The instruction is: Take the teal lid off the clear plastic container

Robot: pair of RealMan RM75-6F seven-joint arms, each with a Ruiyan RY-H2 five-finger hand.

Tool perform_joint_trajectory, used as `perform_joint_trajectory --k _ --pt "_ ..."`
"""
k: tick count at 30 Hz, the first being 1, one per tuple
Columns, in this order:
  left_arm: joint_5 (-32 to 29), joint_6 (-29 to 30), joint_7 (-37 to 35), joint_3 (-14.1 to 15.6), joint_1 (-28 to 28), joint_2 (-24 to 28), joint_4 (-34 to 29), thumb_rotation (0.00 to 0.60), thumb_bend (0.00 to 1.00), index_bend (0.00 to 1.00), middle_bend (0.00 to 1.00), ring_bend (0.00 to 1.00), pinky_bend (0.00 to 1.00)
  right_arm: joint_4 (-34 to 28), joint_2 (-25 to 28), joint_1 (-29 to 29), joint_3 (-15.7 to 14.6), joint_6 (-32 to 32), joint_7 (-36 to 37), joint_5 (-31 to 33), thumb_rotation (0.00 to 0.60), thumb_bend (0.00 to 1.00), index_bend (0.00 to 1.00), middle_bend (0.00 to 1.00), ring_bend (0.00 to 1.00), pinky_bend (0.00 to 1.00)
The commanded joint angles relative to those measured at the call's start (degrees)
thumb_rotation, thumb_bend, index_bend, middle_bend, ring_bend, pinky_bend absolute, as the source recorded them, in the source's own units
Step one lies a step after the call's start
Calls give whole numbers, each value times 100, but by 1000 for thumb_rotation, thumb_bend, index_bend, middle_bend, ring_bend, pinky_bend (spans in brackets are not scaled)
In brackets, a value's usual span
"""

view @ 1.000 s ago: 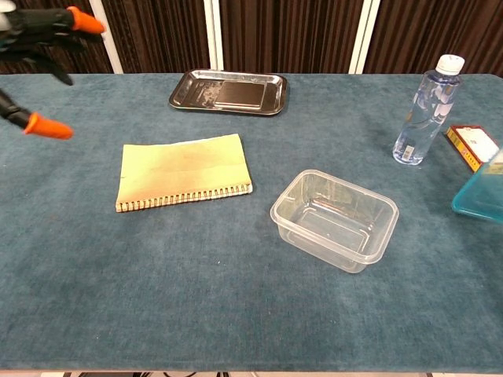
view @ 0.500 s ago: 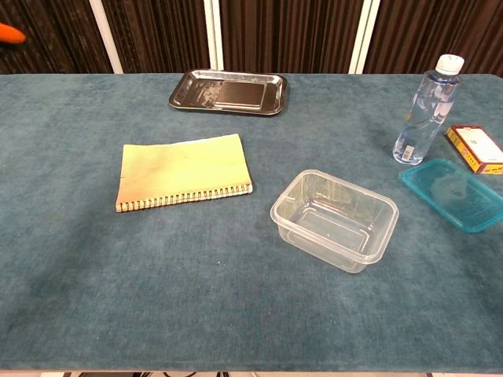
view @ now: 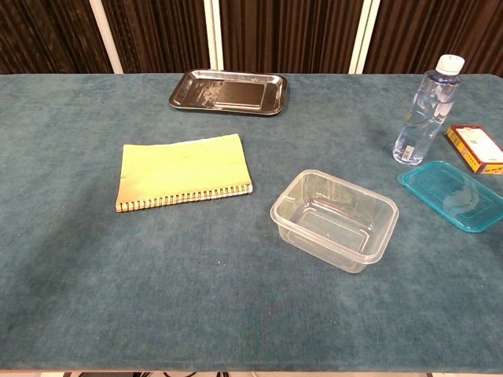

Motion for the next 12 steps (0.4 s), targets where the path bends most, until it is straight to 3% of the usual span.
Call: perform_joint_trajectory --k 1,5,12 --pt "240 389 304 102 334 -293 479 600 0 1 0 0 56 636 215 -272 -247 505 436 -625 600 298 0 0 0 0" --pt "339 597 422 36 437 -395 867 600 0 0 0 0 13 792 258 -420 -192 714 1057 -536 600 292 0 0 0 0" --pt "123 511 296 -147 429 -461 1005 600 0 0 0 0 12 801 279 -470 -137 777 1226 -515 600 289 0 0 0 0"
